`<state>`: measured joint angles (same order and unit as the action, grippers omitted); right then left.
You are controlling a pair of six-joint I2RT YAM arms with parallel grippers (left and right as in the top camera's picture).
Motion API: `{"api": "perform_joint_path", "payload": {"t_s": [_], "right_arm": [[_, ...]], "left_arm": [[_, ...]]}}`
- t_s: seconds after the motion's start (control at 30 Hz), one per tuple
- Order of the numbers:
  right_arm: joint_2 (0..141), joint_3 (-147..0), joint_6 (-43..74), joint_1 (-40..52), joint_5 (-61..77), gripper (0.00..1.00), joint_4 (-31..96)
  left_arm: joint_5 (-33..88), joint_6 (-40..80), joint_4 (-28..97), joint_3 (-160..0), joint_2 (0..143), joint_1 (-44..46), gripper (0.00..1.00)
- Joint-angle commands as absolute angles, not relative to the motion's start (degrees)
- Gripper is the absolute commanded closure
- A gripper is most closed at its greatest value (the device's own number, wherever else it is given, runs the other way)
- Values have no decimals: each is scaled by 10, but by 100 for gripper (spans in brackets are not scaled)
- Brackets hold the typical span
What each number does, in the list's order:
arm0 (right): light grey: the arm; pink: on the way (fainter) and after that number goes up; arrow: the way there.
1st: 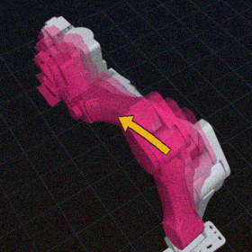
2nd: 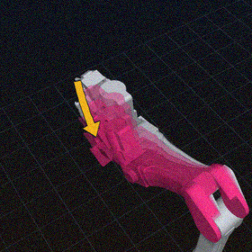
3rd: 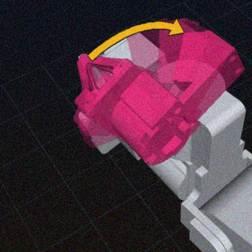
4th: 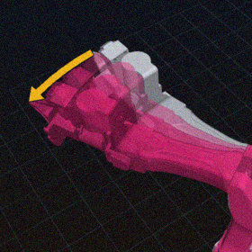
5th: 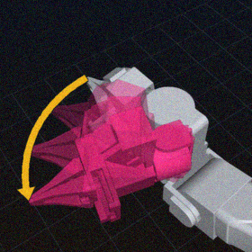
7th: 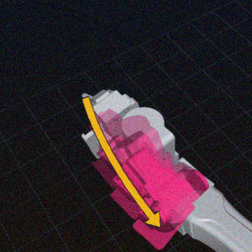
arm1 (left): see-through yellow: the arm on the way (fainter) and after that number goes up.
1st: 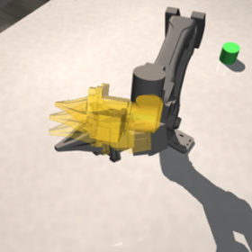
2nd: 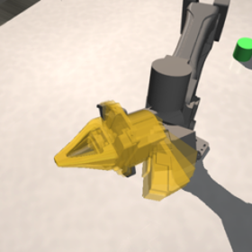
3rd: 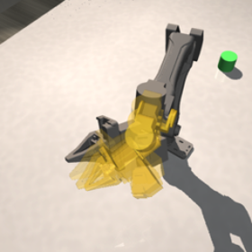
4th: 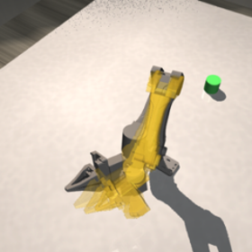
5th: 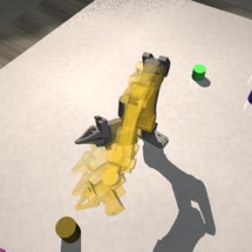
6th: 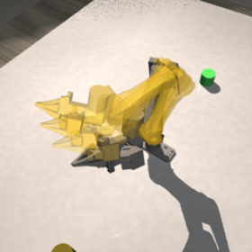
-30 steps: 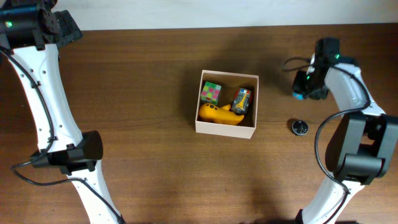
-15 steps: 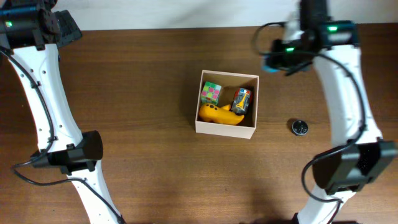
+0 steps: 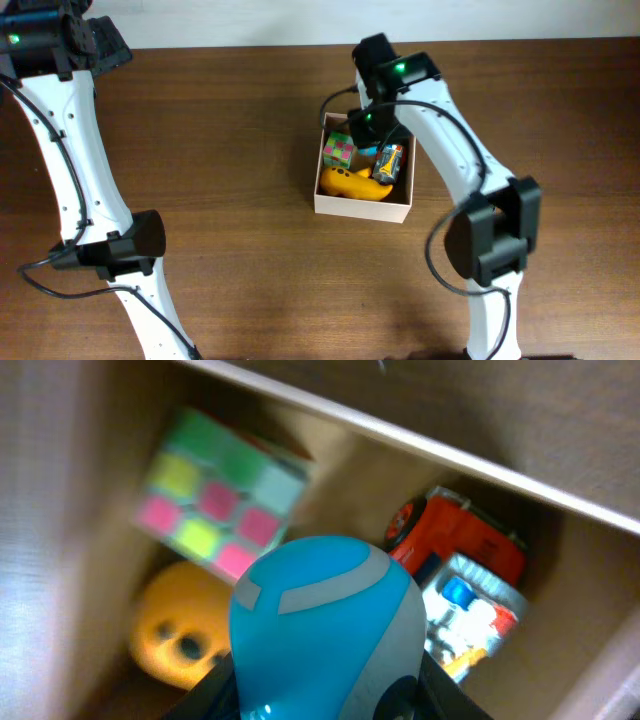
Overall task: Pack container
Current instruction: 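Carry the blue ball with the right gripper over the box, then release the blue ball into the box and raise the right gripper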
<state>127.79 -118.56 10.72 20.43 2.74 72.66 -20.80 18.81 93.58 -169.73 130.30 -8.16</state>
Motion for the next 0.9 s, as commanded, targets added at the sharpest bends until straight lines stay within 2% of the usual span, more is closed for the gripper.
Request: {"api": "perform_joint_path", "payload": {"t_s": [0.0,0.1,0.2,0.23,0.33,0.63,0.87], "right_arm": [[1306,-1186,107,198,6,61,722],[1310,-1186,63,199,13,47,708],[1304,-1191,48,200,12,17,707],[1301,-1195,49,199,12,11,707],[1292,-1209,49,198,12,2,709],[1251,-1317,77,185,7,2,753],[1234,-1381,183,94,8,4,863]], "left_arm": [[-204,183,933,-1706,1303,-84,1],[-204,183,933,-1706,1303,-84,1],[-204,183,933,-1706,1303,-84,1],[-204,183,933,-1706,1303,-84,1],[-204,183,933,-1706,1303,-84,1],[-204,183,933,-1706,1303,-84,1],[-204,183,933,-1706,1303,-84,1]]}}
